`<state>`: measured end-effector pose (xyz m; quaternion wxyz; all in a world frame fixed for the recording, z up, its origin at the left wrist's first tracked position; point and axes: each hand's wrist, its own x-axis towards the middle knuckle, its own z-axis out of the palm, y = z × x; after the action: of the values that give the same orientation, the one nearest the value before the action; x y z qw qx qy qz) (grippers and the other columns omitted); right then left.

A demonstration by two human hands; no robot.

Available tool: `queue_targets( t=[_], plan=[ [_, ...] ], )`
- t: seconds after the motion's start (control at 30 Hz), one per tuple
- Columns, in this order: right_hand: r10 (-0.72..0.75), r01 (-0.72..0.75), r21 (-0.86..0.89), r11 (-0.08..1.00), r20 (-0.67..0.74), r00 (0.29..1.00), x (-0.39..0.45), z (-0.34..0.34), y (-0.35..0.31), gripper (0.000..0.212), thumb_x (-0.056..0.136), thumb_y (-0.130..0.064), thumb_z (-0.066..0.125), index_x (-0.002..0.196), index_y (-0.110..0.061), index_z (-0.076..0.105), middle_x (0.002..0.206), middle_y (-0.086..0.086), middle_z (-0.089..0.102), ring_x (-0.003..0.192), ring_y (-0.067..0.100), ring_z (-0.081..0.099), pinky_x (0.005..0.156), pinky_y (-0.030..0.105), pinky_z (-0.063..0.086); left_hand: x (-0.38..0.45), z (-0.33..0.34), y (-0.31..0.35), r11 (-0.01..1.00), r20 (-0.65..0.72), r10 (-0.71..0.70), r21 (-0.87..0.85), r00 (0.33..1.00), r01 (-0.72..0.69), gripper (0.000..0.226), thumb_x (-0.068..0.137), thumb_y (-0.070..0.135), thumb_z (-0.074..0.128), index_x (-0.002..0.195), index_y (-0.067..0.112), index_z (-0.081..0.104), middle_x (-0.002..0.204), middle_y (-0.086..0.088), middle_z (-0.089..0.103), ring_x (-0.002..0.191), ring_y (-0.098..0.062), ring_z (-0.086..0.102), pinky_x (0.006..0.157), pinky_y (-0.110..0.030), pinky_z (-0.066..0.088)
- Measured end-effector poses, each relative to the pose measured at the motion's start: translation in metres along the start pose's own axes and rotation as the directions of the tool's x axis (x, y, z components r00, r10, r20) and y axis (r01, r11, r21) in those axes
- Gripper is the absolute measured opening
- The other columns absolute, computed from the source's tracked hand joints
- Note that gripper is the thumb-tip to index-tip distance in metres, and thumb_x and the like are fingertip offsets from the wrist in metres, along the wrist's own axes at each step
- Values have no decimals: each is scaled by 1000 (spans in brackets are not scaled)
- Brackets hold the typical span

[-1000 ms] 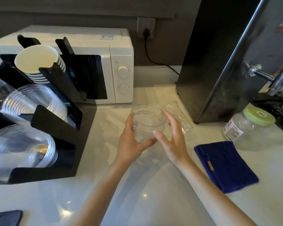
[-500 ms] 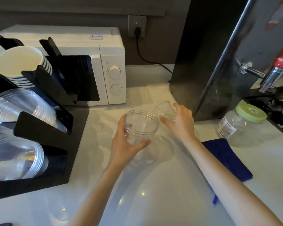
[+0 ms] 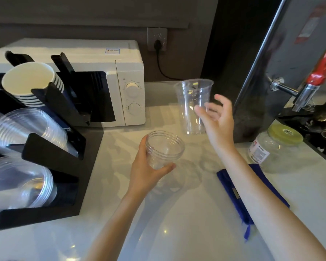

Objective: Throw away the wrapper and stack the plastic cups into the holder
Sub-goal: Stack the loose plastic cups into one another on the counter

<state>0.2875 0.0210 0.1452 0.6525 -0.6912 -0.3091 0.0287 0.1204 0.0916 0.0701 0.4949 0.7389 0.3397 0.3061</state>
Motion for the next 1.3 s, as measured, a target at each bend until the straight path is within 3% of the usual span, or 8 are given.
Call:
queue_targets(
  t=[0.13,0.27,0.37,0.53,0.73,0.9,1.1,1.3],
  plan=[
    [-21,11,170,985,59,998,-24,8,-13,70,80,-31,65,137,-30,24,124,6,57,103,-1,59,83,12,49,0,1,0,1000,-4,2,-10,1000,-2,99,56,32,84,134,42,25,120,11,51,109,-5,48,72,7,32],
    [-45,12,144,990,224,974,-51,21,4,79,77,-31,68,138,-42,18,137,9,47,120,12,53,100,31,46,-2,1,4,1000,-7,16,0,1000,-16,96,57,31,84,130,46,23,116,13,49,104,-3,49,69,11,30],
    [-72,51,83,995,273,959,-64,23,14,80,77,-30,67,138,-44,17,143,2,41,124,9,48,103,33,43,-4,2,4,999,6,40,19,999,-40,99,57,32,84,136,37,24,118,15,50,103,-1,50,71,9,33],
    [-112,125,-30,992,281,953,-78,21,26,71,78,-41,60,135,-48,18,138,-11,41,122,-1,42,100,22,38,-5,6,1,998,-8,62,26,998,-62,94,56,39,83,132,38,28,125,14,55,111,-4,55,82,-11,44],
    [-94,114,-65,991,258,962,-92,18,43,61,79,-53,43,134,-29,36,134,-7,47,125,7,38,100,9,29,-4,3,2,999,-20,50,-8,999,-50,92,57,36,83,131,38,29,123,18,53,109,0,52,72,6,37],
    [-92,126,-110,986,272,958,-99,17,48,46,81,-53,38,125,-40,39,123,-32,40,123,-4,34,98,6,26,-5,-3,1,1000,-28,0,-27,1000,-1,93,57,34,83,132,35,28,118,18,54,107,-1,52,75,-4,37],
    [-92,101,-19,995,259,962,-93,22,30,38,80,-51,42,111,-31,50,113,-17,53,112,7,48,96,26,40,-10,-25,8,999,-43,-35,-33,998,34,104,56,33,85,138,36,22,113,19,49,108,-3,47,87,-19,38],
    [-97,11,207,978,409,907,-87,49,-24,39,74,-57,48,110,-44,47,116,-21,57,108,-3,53,92,23,42,-22,-71,45,992,-130,57,-108,990,-72,101,52,33,86,135,34,29,117,11,62,106,-4,61,95,-32,50]
  ],
)
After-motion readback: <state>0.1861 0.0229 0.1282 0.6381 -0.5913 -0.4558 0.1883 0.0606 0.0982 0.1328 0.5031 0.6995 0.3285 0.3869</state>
